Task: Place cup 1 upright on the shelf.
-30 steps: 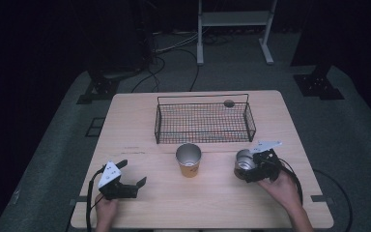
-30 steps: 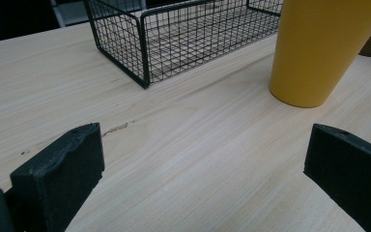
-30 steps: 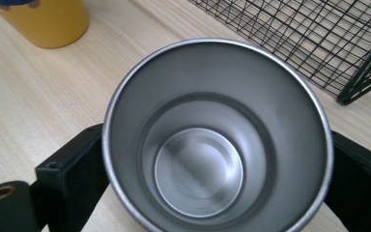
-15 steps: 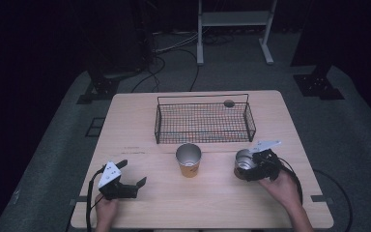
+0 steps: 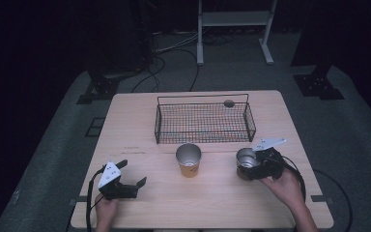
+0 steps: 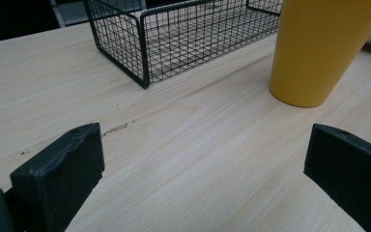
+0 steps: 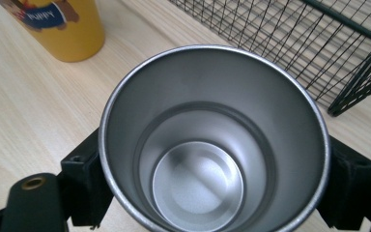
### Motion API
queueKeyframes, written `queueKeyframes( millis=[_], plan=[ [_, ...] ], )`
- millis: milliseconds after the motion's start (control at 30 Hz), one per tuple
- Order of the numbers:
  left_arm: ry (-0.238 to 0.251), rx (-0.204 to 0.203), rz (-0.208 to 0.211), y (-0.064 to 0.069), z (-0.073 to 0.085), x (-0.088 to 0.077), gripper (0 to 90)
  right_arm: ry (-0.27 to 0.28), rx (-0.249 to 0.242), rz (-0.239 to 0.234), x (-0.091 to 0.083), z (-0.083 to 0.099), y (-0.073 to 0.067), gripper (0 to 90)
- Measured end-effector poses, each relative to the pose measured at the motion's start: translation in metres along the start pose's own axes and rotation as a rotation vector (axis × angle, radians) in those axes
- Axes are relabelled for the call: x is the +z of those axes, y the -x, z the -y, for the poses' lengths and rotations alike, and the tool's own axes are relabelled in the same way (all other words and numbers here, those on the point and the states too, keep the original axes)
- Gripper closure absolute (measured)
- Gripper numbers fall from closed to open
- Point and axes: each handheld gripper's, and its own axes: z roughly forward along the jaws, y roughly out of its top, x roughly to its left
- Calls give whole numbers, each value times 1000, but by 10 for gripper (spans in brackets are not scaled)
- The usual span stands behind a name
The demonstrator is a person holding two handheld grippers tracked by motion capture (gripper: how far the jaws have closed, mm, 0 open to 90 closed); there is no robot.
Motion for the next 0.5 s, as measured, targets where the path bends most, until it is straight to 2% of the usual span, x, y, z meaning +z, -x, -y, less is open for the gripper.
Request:
queueKeyframes(
  millis=[133,233,500],
  plan=[
    [1,0,0,0,0,0,0,11,-3,-13,-7,-5,0,163],
    [0,-1,0,0,0,0,0,30,15,-35,-12,-9,2,165],
    [0,-2,-1,0,0,0,0,26,12,-55,-16,-18,5,169]
  ],
)
